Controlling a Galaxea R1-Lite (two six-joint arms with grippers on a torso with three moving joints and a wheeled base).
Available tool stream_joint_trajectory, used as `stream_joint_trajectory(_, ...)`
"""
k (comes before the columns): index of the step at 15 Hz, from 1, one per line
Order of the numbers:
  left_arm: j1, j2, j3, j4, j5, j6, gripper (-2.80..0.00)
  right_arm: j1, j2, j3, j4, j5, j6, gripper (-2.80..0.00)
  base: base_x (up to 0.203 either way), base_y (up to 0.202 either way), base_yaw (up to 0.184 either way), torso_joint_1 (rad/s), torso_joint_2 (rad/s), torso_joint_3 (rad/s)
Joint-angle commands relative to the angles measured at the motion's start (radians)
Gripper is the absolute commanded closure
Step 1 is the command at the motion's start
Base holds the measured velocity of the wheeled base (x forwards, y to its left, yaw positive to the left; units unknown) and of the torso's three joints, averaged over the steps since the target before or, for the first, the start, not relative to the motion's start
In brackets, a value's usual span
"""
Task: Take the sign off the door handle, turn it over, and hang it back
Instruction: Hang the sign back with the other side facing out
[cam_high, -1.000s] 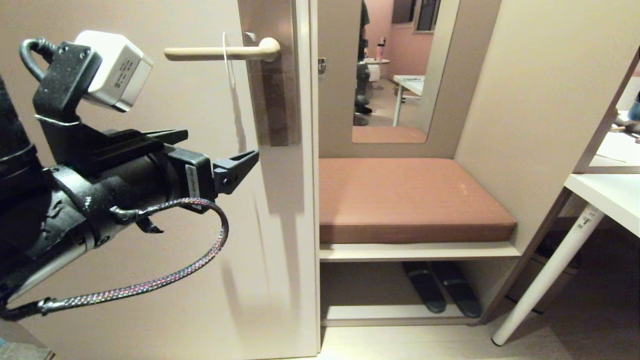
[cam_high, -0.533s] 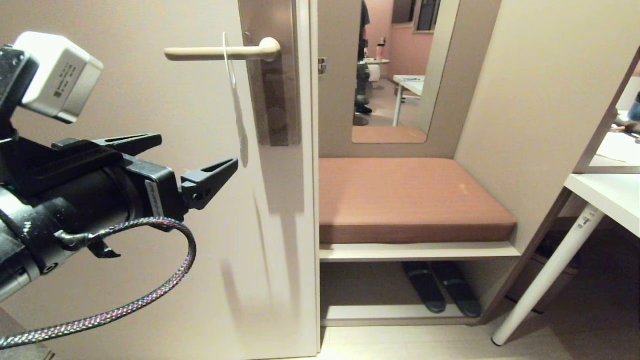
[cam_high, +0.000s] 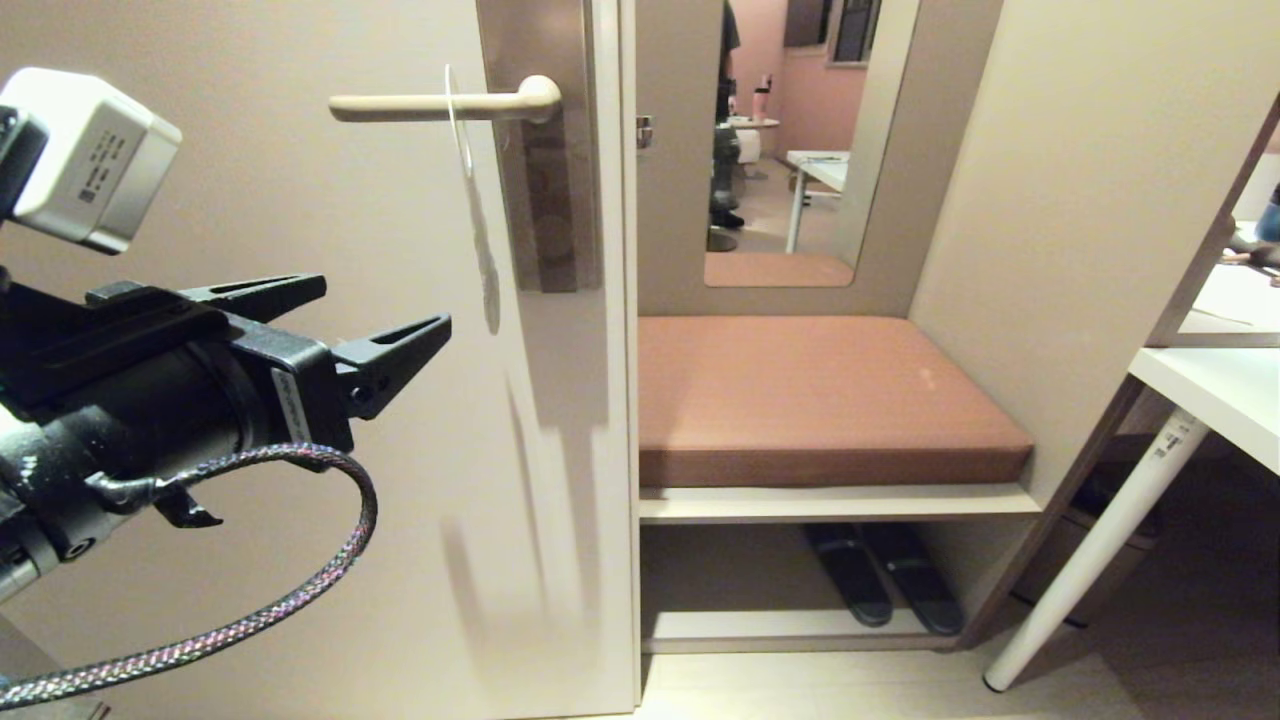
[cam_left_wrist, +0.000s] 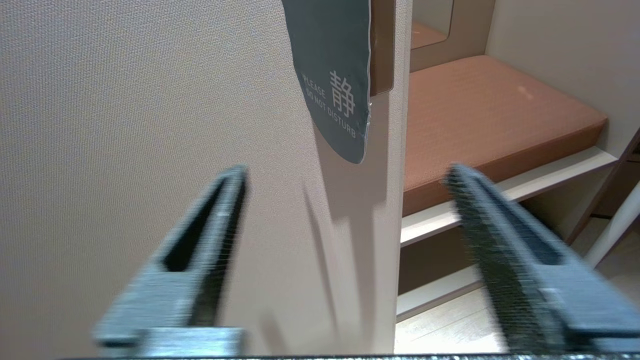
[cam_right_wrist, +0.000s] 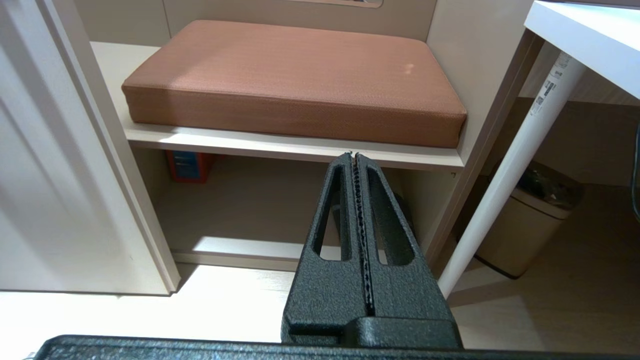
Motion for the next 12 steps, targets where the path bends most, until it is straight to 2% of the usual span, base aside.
stream_joint_trajectory(1, 0.000, 0.000, -0.001, -0.003, 0.003, 0.000, 0.00, 0.000, 0.002, 0.000, 0.000, 0.000, 0.000, 0.00, 0.000, 0.000, 0.000, 0.000, 0.00, 0.000)
stream_joint_trajectory(7, 0.041, 0.070, -0.037, -0.025, -0.005, -0.003, 0.00, 0.000, 0.002, 0.000, 0.000, 0.000, 0.000, 0.00, 0.000, 0.000, 0.000, 0.000, 0.00, 0.000)
stream_joint_trajectory(12, 0.052, 0.211, -0.155, -0.064, -0.026, -0.003, 0.00, 0.000, 0.000, 0.000, 0.000, 0.000, 0.000, 0.00, 0.000, 0.000, 0.000, 0.000, 0.00, 0.000)
